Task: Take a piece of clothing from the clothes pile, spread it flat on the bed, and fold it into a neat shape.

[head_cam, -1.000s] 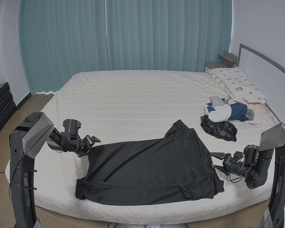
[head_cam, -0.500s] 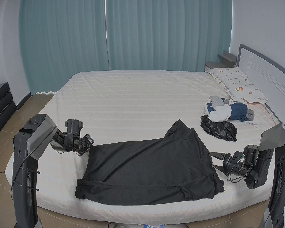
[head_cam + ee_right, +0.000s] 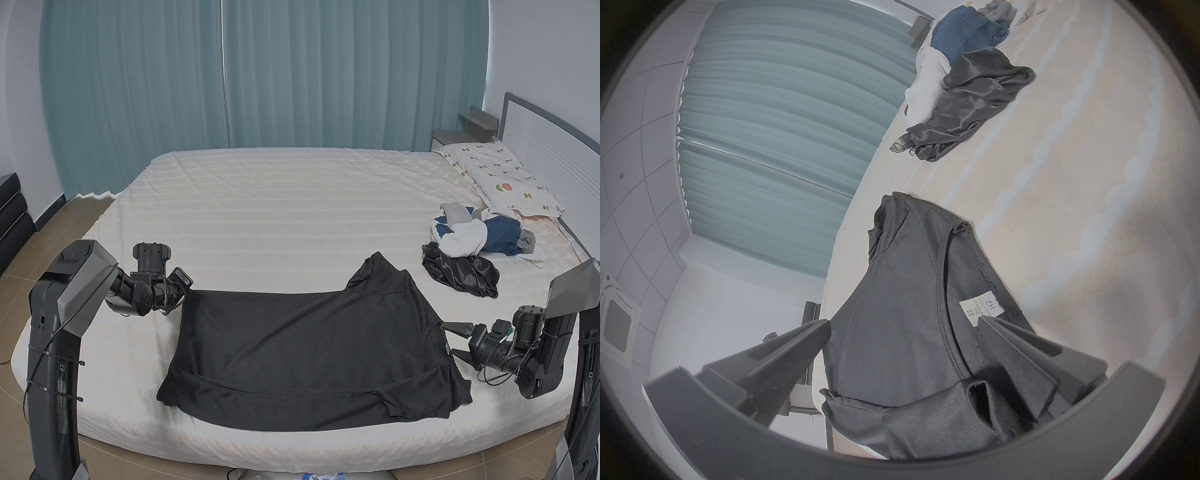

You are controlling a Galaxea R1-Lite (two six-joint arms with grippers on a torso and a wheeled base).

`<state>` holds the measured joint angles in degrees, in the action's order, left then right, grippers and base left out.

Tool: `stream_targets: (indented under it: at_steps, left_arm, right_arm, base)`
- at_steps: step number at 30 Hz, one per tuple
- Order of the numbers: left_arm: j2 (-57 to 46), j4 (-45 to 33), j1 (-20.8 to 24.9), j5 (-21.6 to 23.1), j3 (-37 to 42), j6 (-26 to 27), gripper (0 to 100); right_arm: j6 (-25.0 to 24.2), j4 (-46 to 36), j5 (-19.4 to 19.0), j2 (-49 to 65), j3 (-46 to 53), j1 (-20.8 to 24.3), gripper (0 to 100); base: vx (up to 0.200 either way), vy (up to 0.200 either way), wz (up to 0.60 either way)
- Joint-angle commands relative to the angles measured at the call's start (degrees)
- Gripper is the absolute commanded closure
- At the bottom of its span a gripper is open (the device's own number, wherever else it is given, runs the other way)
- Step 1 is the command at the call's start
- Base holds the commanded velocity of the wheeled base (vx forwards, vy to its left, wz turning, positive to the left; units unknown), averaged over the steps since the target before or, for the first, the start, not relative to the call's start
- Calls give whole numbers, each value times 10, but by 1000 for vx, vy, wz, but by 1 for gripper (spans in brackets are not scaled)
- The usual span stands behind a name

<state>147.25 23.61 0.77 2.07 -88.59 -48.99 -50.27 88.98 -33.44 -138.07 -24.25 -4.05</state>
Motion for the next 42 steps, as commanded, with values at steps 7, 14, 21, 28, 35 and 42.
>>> stream_targets:
  at_steps: [7, 14, 21, 28, 35, 42]
  left_arm:
    - [40, 4, -12, -13, -41, 12, 100]
    - [47, 0, -13, -13, -48, 12, 0]
    - [42, 4, -18, -15, -48, 3, 0]
    - [-47, 5, -32, -29, 32, -59, 0]
    - [-141, 6, -31, 55, 176, -59, 0]
    - [-261, 6, -28, 162, 359, -50, 0]
  right_arm:
    - [0, 6, 0, -1, 0, 0, 0]
    - [0, 6, 0, -1, 0, 0, 0]
    - [0, 6, 0, -1, 2, 0, 0]
    - [-1, 6, -1, -1, 1, 0, 0]
    - [-1, 6, -1, -1, 2, 0, 0]
    - [-1, 6, -1, -1, 1, 0, 0]
  base:
    - [0, 0, 0]
    - [0, 0, 0]
    - [0, 0, 0]
    - [0, 0, 0]
    - [0, 0, 0]
    - [0, 0, 0]
